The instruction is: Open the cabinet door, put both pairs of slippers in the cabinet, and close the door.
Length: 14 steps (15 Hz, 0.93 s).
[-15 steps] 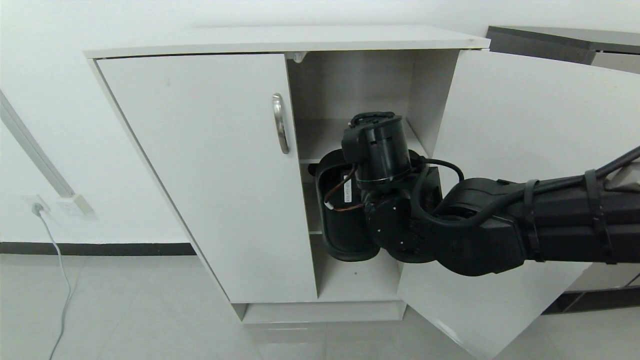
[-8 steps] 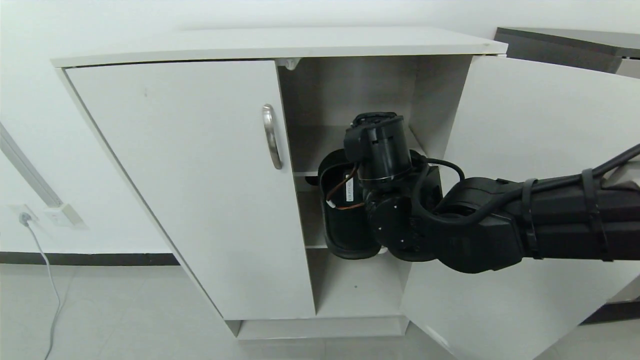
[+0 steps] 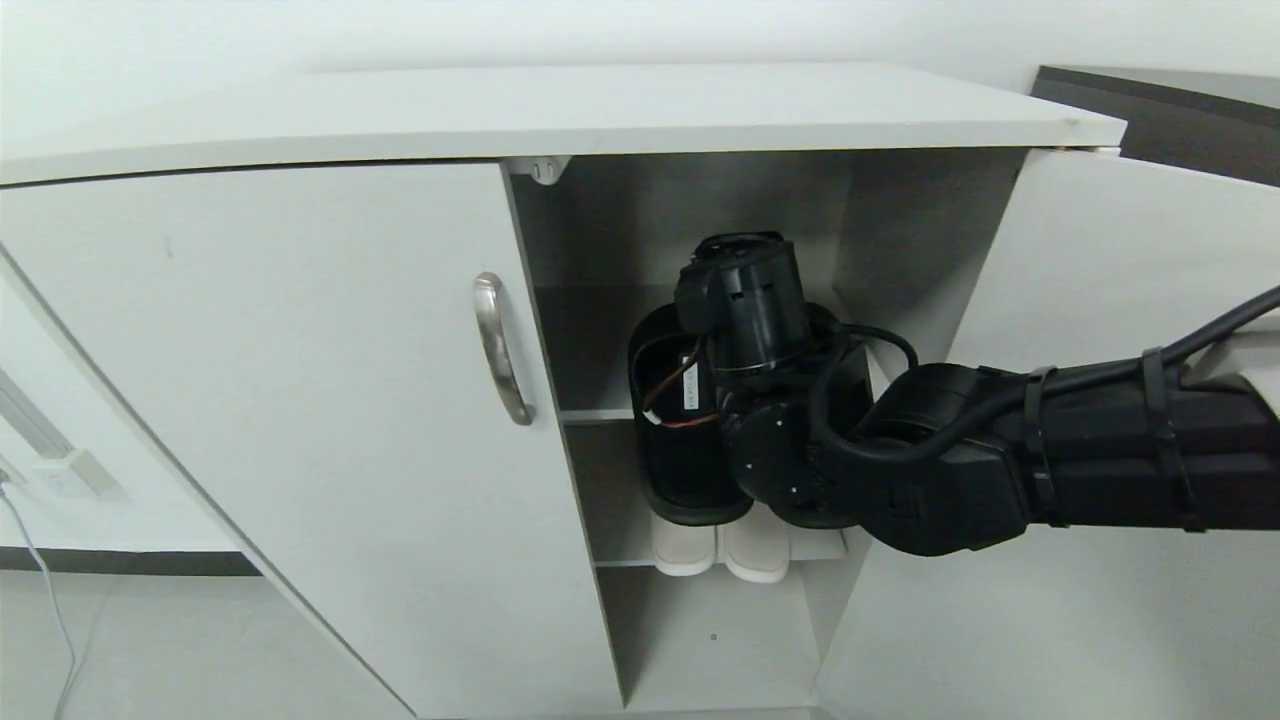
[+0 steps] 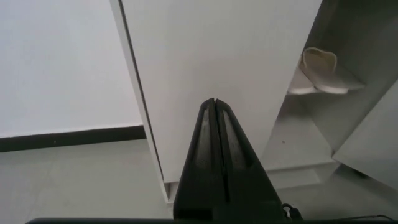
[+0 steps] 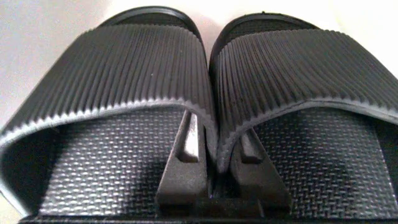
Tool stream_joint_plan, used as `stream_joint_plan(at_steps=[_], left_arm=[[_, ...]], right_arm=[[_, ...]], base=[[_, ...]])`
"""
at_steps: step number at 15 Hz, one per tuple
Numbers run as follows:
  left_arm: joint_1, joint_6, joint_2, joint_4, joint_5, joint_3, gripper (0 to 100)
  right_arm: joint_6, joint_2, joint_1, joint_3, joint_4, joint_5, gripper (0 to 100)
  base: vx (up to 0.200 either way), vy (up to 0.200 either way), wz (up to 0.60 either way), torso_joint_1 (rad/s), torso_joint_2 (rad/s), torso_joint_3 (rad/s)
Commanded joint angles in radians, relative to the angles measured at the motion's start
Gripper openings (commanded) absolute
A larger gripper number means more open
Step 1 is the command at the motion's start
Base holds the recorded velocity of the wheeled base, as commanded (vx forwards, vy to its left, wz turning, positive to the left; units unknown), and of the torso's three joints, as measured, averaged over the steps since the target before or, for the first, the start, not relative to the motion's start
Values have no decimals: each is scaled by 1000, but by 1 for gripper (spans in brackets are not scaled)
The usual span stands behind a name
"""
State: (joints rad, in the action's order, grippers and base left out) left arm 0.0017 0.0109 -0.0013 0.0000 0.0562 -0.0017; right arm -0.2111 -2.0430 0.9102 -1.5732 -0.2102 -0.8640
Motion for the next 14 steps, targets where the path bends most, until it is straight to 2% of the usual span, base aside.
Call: stream_joint_plan(at_steps=[1,4,8,14], left_arm=[[0,0,1,0,-1,0,0],[0,0,1,0,1,0,0],[0,0,1,0,-1,0,0],[0,0,1,0,-1,0,0]], right_arm=[[6,-2,1,-4,-3,0,0],[29,-9,-11,-34,5,3,0],[62,-105,-76,-174,9,19,0],[58,-177,-120,-364,114,53,0]], base=[[0,0,0,0,0,0],[0,0,0,0,0,0],[0,0,0,0,0,0],[0,0,0,0,0,0]])
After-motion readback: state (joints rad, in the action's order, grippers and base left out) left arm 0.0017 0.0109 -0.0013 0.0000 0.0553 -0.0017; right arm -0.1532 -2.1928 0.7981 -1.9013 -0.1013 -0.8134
